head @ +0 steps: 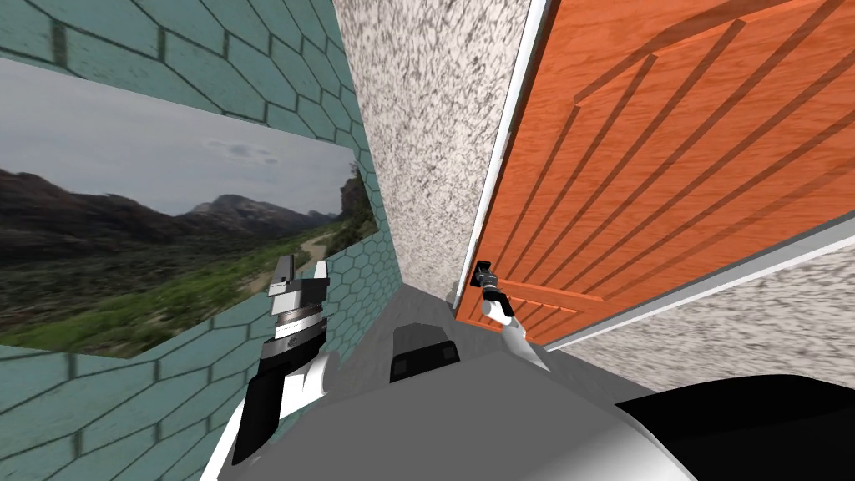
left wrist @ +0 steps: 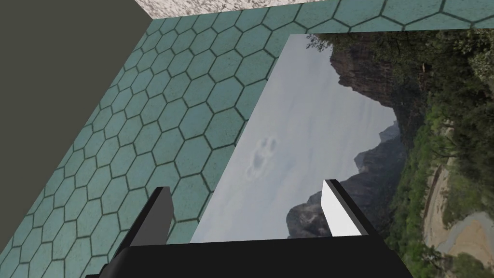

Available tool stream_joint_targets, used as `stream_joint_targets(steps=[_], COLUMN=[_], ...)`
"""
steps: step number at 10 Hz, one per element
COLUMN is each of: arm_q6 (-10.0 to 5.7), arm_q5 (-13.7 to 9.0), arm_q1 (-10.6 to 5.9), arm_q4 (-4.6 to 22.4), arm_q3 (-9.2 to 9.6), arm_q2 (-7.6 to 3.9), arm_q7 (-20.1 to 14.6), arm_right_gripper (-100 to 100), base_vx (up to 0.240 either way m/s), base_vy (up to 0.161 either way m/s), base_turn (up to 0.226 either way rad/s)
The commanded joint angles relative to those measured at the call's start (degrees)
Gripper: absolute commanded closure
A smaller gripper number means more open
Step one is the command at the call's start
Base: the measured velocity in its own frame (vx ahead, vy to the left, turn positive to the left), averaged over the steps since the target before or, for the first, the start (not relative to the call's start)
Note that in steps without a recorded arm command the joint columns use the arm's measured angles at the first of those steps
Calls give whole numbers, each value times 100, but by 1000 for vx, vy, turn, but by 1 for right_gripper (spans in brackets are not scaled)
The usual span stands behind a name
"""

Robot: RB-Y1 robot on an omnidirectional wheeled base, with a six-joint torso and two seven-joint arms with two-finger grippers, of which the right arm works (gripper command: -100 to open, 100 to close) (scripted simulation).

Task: Pull the door open

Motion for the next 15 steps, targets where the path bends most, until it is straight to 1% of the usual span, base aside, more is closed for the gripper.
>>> stream_joint_targets(steps=[1, 3, 4, 5, 7, 9, 11, 13, 14, 15], arm_q6=[12, 11, 10, 10, -3, -27, -45, -61, -43, -58], arm_q5=[-11, -25, -18, -15, -11, -5, 0, 5, 3, 3], arm_q1=[50, 105, 80, 129, 166, 232, 284, 327, 315, 371], arm_q4=[-64, -100, -79, -91, -123, -180, -224, -261, -252, -277], arm_q3=[116, 241, 194, 303, 396, 560, 691, 799, 756, 861], arm_q2=[-53, -138, -120, -177, -245, -367, -463, -542, -511, -581], arm_q7=[-108, -233, -181, -268, -346, -484, -593, -684, -640, -719], arm_right_gripper=[100, 100, 100, 100, 100, 100, 100, 100, 100, 100], base_vx=[-242, -267, -115, -149, -240, -269, -242, -256, -107, -166], base_vy=[-41, -26, 6, -30, -50, -15, -60, -36, -12, -14], base_turn=[147, 134, 34, 109, 124, 160, 149, 120, 40, 105])
